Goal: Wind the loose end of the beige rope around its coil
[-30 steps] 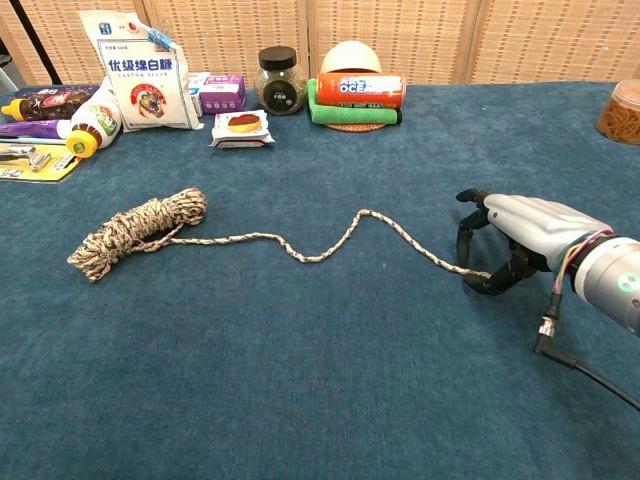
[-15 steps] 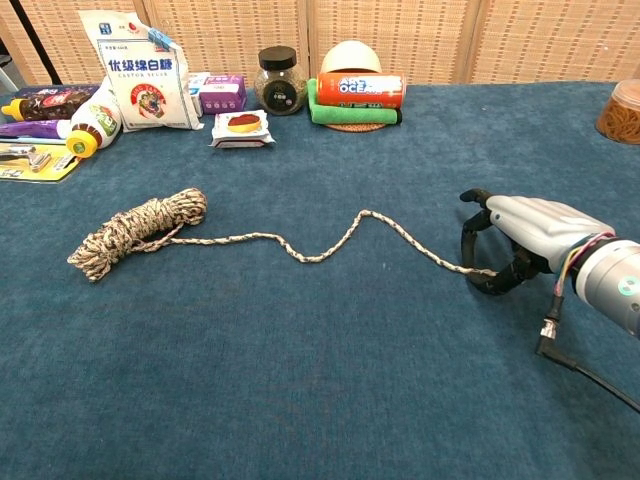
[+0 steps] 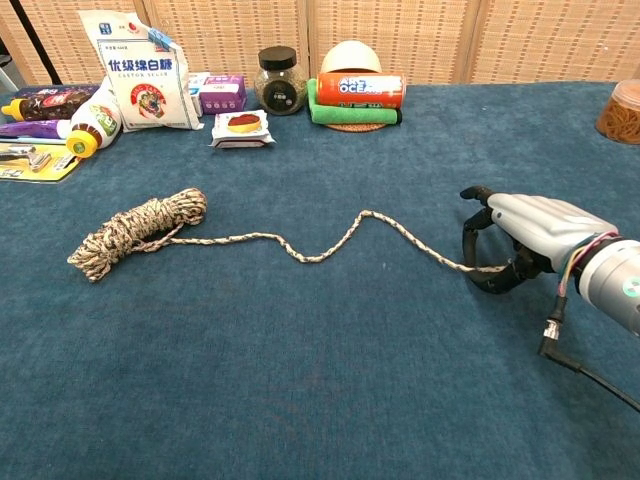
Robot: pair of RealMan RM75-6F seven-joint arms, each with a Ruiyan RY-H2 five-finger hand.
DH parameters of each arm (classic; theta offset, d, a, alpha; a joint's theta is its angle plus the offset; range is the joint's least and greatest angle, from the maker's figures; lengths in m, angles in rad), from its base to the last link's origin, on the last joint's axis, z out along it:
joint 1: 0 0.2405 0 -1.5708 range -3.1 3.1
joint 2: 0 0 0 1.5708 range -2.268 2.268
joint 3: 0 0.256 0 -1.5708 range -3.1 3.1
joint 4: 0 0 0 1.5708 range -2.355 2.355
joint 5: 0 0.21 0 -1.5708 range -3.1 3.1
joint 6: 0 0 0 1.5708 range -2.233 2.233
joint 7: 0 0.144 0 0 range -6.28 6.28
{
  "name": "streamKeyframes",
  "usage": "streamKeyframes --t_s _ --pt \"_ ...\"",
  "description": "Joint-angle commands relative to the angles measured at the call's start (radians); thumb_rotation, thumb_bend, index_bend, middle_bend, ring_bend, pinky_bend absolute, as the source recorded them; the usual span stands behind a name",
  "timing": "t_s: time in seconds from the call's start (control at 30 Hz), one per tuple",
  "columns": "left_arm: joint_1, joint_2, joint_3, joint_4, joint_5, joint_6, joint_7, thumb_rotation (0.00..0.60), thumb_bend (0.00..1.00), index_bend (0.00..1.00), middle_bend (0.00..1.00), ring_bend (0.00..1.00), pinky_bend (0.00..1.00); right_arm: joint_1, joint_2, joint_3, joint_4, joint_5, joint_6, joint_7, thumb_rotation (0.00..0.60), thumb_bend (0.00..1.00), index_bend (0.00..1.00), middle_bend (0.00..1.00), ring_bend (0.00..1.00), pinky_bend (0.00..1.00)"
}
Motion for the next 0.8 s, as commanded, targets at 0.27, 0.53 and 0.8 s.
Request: streamKeyframes --t_s 0.27,0.53,0.8 --pt "-0.080 -0.048 -0.037 0.056 -0.059 -0.119 -0.012 0.600 0.06 0.00 0.00 0.00 0.00 -0.011 0.048 0.015 -0.062 -0.066 0.045 0.025 0.600 0.45 0.59 0.00 0.00 0.00" --pt "-0.224 -0.169 -0.105 0.098 -0.185 -0.281 0.078 0.600 0.06 0.00 0.00 0.00 0.00 -0.027 0.102 0.023 -0.133 -0.097 0.089 0.010 0.600 0.45 0.60 0.00 0.00 0.00" --pt "-0.330 -0.321 -0.142 0.148 -0.349 -0.376 0.144 0.600 0.06 0.00 0.00 0.00 0.00 -0.033 0.116 0.023 -0.163 -0.102 0.101 -0.009 0.600 0.45 0.60 0.00 0.00 0.00"
